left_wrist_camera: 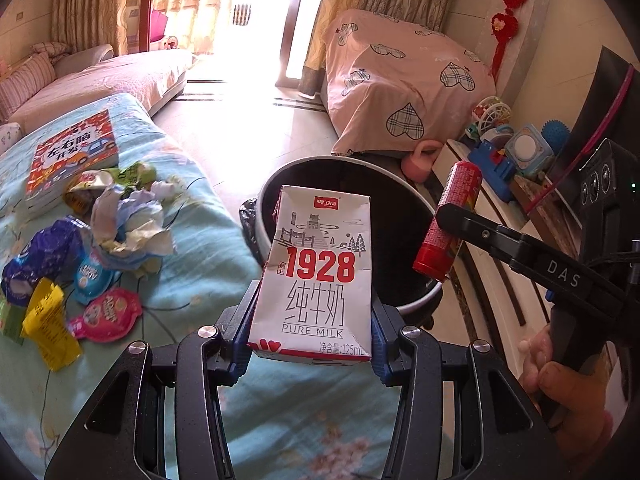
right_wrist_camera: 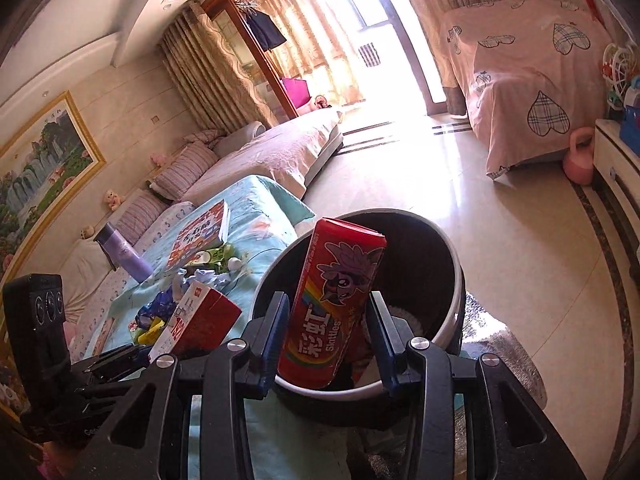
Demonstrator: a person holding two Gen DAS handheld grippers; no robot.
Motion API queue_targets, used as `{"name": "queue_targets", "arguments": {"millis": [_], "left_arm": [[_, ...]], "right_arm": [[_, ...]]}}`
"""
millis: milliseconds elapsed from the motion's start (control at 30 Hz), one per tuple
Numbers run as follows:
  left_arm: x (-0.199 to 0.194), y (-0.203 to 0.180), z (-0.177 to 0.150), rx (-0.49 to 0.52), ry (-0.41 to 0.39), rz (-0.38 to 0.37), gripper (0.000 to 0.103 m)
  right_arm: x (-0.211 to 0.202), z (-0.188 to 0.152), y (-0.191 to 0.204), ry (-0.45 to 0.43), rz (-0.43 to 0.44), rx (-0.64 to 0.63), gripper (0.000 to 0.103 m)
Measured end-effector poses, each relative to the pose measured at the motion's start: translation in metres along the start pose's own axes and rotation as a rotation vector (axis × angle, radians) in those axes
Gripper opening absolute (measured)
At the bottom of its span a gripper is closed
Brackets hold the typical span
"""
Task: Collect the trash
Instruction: 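Lift and carry the carton in left tool and Skittles tube in right tool over the bin, then open left tool to drop the carton while right tool releases the Skittles tube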
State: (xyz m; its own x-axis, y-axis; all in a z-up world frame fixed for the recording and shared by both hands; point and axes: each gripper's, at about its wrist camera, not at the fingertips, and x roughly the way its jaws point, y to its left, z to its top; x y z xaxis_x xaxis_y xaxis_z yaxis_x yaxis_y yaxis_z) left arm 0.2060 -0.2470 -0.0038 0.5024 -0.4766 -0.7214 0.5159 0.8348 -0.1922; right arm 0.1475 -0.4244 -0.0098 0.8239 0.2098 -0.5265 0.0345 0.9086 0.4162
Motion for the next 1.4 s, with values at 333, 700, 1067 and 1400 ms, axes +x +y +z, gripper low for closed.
{"name": "queue_targets", "arguments": {"millis": [333, 700, 1067, 1400], "left_arm": [[0.029, -0.010, 0.016, 0.015, 0.031, 0.006, 0.046], [0.047, -0.013, 0.022, 0.024, 0.066, 0.016, 0.046], [0.022, 0.000, 0.010, -0.022, 0.038, 0.009, 0.068], [-0.021, 0.057, -0.036, -0.154, 0.019, 0.056, 0.070]], "right_arm": [[0.014, 0.012, -0.012, 0.020, -0.023, -0.007, 0.040], [0.031, 0.016, -0.022, 0.060, -0.049, -0.017, 0.040], [0.026, 0.017, -0.026, 0.064, -0.038, 0.025, 0.061], [0.011, -0.007, 0.011, 0.044, 0.038, 0.032, 0.084]]}}
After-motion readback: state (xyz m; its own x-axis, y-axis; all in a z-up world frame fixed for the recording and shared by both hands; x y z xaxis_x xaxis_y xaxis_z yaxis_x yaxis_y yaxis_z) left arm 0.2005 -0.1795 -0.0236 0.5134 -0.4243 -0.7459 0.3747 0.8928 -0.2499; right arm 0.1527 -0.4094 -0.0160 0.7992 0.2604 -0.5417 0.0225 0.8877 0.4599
